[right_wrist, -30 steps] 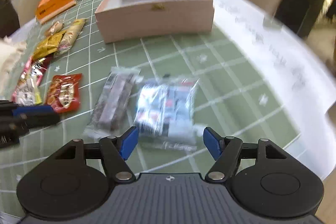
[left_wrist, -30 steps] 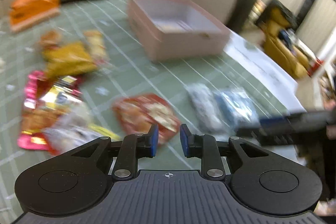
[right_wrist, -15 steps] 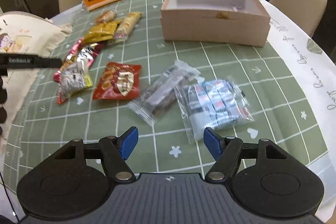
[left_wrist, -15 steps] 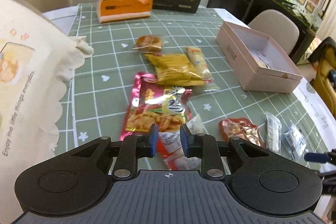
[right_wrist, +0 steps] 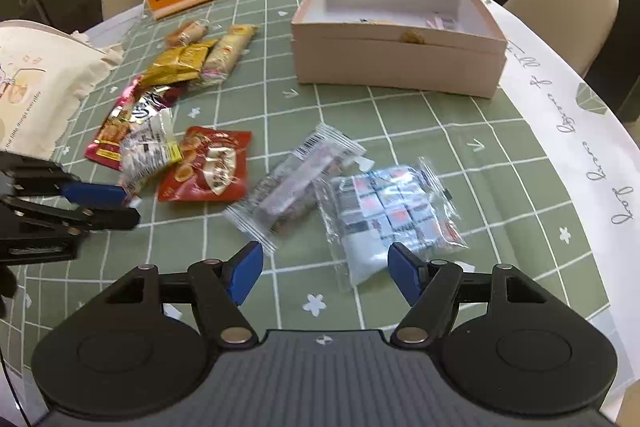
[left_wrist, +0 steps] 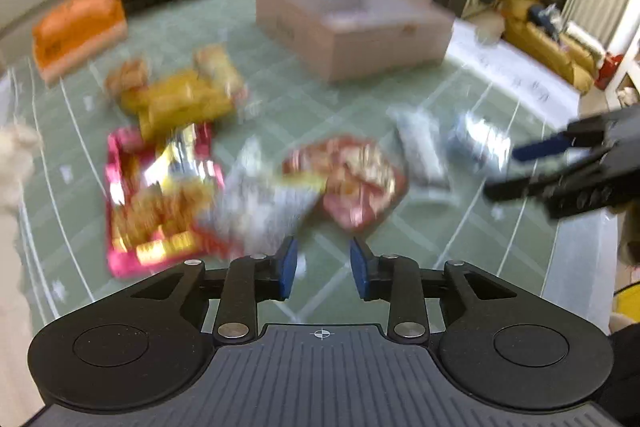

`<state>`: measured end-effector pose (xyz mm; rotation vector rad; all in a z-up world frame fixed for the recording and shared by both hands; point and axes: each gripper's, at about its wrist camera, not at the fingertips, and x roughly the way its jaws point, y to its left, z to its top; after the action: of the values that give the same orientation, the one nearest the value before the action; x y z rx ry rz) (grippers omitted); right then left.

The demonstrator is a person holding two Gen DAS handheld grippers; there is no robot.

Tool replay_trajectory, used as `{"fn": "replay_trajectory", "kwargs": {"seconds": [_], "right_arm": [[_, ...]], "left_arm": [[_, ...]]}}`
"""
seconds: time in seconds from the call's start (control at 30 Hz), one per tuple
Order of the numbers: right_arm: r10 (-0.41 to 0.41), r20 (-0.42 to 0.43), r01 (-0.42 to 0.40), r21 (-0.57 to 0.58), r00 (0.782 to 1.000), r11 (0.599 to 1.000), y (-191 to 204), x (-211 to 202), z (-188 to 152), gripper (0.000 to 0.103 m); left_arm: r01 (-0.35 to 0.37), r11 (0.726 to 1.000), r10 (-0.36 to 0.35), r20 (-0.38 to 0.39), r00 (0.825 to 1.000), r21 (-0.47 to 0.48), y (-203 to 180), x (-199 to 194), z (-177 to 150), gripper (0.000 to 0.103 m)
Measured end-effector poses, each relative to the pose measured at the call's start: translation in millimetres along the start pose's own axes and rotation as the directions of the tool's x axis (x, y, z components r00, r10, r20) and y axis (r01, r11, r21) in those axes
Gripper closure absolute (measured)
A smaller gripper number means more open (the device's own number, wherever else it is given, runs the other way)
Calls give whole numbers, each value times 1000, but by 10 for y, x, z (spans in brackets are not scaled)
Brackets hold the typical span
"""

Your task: Organize snacks

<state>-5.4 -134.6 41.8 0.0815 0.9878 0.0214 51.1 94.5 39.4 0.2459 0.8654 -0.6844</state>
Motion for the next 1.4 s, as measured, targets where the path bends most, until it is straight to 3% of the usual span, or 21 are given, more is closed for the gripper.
{"fn": "replay_trajectory", "kwargs": {"seconds": [0.1,0.27,0.37,0.43,0.47,0.5,0.6,0.7,0.77,0.87,0.97,1.07,1.13,1.27,1.4], "right_arm": [[-2,-9,2,3,1000,1000,-27,3,-33,33],[0,-25,0,6,1000,1000,-40,28,-68,33],[-2,-27,2,7,1000,1000,-46,24,-80,33],[-4,-31,5,13,1000,1000,-62,31,-78,33],[-5,-33,5,18,999,1000,-67,34,-81,33],[-5,-36,6,23,999,1000,-70,40,-85,33],[-4,-47,5,25,999,1000,-61,49,-102,33],[-8,-45,8,14,999,1000,-47,28,-122,33],[-1,-47,2,19,999,1000,-54,27,-122,33],[18,-47,-17,24,999,1000,-40,25,-117,33],[55,-42,-53,36,998,998,-29,-2,-100,33],[107,-34,-104,74,994,992,-44,-22,-35,33],[137,-30,-133,112,990,985,-66,27,64,33],[189,-14,-182,212,982,960,-98,219,292,35],[180,-30,-169,218,983,961,54,450,494,45]], "left_arm": [[-91,994,90,17,996,61,68,-30,132,70],[-70,980,90,-101,991,187,61,200,185,70],[-57,955,96,-123,988,291,-79,291,108,52],[-34,949,80,-135,988,313,-151,331,82,32],[-18,950,65,-140,988,312,-167,343,70,27],[-5,953,50,-140,989,304,-165,343,59,22],[15,971,11,-106,994,240,-100,254,90,25],[-48,984,59,-62,996,169,60,184,138,27],[-77,987,90,-89,992,144,162,236,165,28],[-60,995,70,-129,989,86,286,387,185,28],[-66,997,70,-114,991,41,307,442,197,29],[-30,999,26,-94,995,-39,252,391,193,46],[22,994,-29,-73,997,-106,220,328,117,47],[-39,978,22,-83,996,-207,94,127,-71,48],[-95,968,72,-105,992,-231,-93,-23,-148,48]]}}
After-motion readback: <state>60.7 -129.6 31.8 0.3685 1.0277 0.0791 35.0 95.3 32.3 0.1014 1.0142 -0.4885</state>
